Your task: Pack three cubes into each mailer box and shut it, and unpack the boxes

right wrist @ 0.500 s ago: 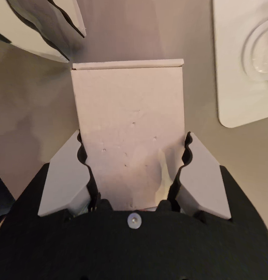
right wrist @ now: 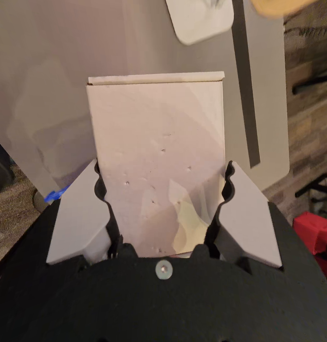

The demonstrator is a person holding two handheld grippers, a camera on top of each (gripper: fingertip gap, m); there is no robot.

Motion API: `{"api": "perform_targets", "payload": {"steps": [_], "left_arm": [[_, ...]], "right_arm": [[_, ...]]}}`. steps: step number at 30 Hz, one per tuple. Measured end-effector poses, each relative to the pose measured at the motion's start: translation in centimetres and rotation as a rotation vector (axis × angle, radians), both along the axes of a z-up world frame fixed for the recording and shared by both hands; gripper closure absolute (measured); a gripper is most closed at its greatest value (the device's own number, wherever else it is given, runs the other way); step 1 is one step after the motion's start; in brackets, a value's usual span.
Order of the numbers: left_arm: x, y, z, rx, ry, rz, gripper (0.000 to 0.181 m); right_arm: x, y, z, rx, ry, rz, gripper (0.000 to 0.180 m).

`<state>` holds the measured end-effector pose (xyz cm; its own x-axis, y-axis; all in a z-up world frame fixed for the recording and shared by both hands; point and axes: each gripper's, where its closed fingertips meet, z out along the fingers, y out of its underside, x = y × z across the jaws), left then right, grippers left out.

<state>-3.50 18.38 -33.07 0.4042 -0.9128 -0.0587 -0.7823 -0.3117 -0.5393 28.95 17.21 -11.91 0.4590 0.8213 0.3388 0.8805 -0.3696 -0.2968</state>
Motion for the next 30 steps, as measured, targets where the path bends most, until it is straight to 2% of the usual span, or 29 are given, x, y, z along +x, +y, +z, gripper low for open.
{"api": "perform_targets", "payload": {"steps": [5, 9, 17, 30], "left_arm": [[0.7, -0.6, -0.3, -0.005, 0.002, -0.023, 0.152], [0.9, -0.7, -0.2, 0.003, 0.002, -0.027, 0.151], [0.9, -0.7, -0.2, 0.01, 0.004, -0.021, 0.15], [1.4, -1.2, -0.3, 0.003, 0.0, -0.042, 0.152]], "right_arm": [[6.4, -4.2, -2.0, -0.064, -0.087, -0.055, 0.051], [8.8, -7.0, -4.7, -0.14, -0.112, -0.066, 0.051], [10.3, -10.2, -9.7, -0.268, -0.164, -0.038, 0.051], [9.9, -12.5, -16.4, -0.426, -0.252, 0.092, 0.051]]}}
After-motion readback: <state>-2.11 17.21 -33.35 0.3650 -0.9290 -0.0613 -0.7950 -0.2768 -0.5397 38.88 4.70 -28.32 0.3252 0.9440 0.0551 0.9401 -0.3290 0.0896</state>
